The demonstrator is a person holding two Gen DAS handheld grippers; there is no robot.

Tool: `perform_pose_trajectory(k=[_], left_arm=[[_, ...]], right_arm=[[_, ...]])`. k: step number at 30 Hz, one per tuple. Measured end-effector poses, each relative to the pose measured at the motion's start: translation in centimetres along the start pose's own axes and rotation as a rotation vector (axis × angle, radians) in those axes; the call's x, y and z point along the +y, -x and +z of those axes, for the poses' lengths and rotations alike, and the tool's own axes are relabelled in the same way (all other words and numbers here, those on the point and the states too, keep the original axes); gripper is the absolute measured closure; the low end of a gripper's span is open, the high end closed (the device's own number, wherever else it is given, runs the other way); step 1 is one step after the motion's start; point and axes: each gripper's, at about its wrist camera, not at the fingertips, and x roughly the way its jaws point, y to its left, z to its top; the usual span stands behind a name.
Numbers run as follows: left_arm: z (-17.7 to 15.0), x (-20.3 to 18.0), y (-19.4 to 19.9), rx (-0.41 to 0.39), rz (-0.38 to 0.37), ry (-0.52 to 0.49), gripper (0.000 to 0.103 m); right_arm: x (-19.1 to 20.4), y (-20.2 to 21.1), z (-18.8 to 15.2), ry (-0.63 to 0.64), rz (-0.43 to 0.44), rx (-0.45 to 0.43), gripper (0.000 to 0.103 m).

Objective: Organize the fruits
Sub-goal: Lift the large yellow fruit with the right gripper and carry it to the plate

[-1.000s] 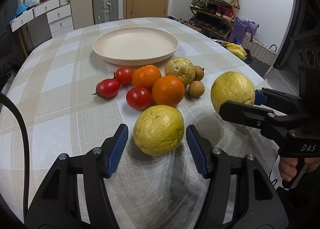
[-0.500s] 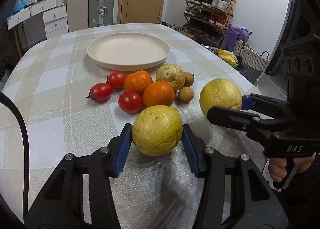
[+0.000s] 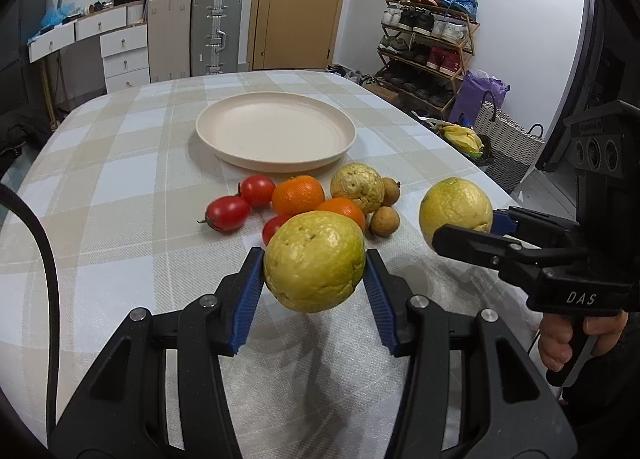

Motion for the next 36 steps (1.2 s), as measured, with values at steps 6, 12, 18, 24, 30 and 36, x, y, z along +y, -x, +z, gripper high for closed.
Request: perform_pose_trajectory(k=[6, 12, 18, 24, 30, 36], left_arm=[[1.0, 0.2, 0.8, -0.033, 0.011, 0.005, 0.056], [1.8, 0.5, 1.0, -0.05, 0.019, 0.017, 0.056], [2.7, 0.6, 1.2, -0.071, 0.042, 0.016, 0.056], [4.0, 0.7, 1.0, -0.078, 0.06, 0.016, 0.056], [5.4, 1.3, 0.3, -0.088, 0.07, 0.026, 0.056], [6.6, 1.9, -0.9, -0.084, 0.067, 0.037, 0.056]], right_arm=[[0.2, 0.4, 0.8, 0.011, -0.01, -0.019, 0.047], [0.1, 0.5, 1.6, 0.008, -0.005, -0.031, 0.047], [0.0, 0.6, 2.4, 0.007, -0.004, -0.043, 0.047], [-0.6, 0.4, 3.5, -0.003, 0.0, -0.055, 0.047], [-1.5, 0.0, 4.6, -0.017, -0.015, -0.052, 0.047], [-2.3, -0.2, 5.9, -0.023, -0.023, -0.057, 0.047]])
